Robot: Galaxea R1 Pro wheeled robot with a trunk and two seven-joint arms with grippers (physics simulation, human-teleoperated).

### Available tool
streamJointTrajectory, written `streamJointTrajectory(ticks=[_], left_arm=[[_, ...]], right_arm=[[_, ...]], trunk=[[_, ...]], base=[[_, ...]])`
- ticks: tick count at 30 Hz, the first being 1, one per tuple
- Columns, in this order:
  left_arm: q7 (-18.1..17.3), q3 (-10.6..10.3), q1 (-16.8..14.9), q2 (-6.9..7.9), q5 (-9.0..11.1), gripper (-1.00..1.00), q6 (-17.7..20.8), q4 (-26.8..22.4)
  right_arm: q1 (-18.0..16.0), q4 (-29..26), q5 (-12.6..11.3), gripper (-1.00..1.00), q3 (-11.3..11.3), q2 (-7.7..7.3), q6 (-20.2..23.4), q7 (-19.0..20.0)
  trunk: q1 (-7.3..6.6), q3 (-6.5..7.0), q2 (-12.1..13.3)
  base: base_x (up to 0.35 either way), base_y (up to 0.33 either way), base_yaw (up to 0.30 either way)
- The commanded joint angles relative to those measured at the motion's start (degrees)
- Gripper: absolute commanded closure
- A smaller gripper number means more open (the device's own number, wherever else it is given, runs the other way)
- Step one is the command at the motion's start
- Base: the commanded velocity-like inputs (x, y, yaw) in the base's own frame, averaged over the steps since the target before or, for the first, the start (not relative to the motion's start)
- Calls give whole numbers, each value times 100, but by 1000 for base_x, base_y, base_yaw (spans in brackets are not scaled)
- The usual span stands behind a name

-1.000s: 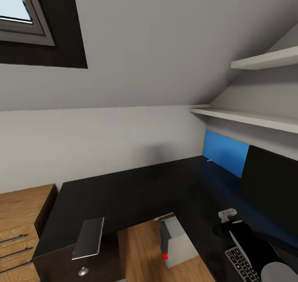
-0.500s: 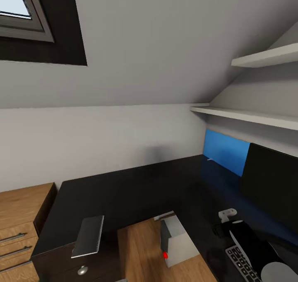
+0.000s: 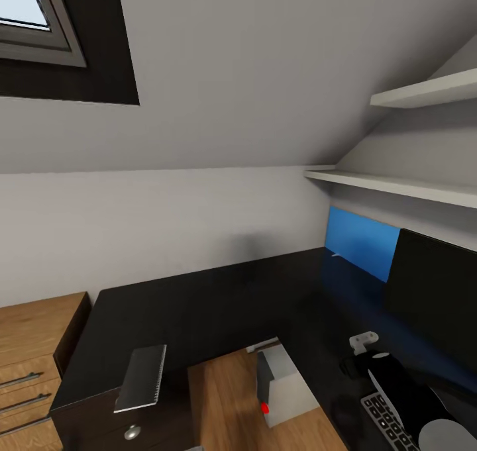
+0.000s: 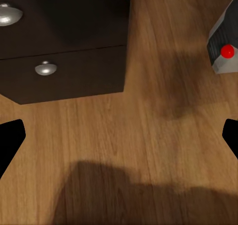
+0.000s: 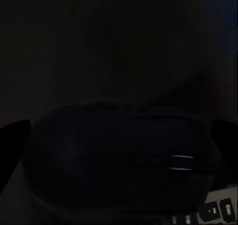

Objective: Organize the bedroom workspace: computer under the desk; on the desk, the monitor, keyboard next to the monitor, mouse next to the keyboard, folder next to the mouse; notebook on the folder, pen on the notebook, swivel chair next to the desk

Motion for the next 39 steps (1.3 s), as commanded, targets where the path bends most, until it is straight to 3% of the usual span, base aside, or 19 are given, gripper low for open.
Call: streamJointTrajectory(ticks=[1, 4, 10, 13, 20, 39], left_arm=[[42, -38, -6, 5, 55, -100, -20, -3], [42, -38, -3, 5, 56, -100, -20, 0], [42, -38, -7, 5, 59, -100, -17, 2], [42, -38, -6, 5, 59, -100, -19, 2], [42, -38, -5, 5, 63, -100, -20, 11], [48, 5, -3, 13, 83, -100, -18, 13]], right_arm=[[-3, -5, 79, 100, 17, -8, -21, 37], [-2, 7, 217, 100, 25, -24, -145, 69], [2, 42, 820, 100, 23, -47, -334, 587], [3, 47, 890, 100, 22, -57, -349, 664], [2, 335, 938, 100, 15, -133, -393, 733], [-3, 376, 936, 100, -13, -112, -284, 731]], trunk=[[1, -8, -6], [1, -8, -6], [1, -8, -6], [1, -8, -6], [1, -8, -6], [1, -8, -6]], base=[[0, 0, 0], [0, 0, 0], [0, 0, 0], [0, 0, 0], [125, 0, 0], [64, 0, 0]])
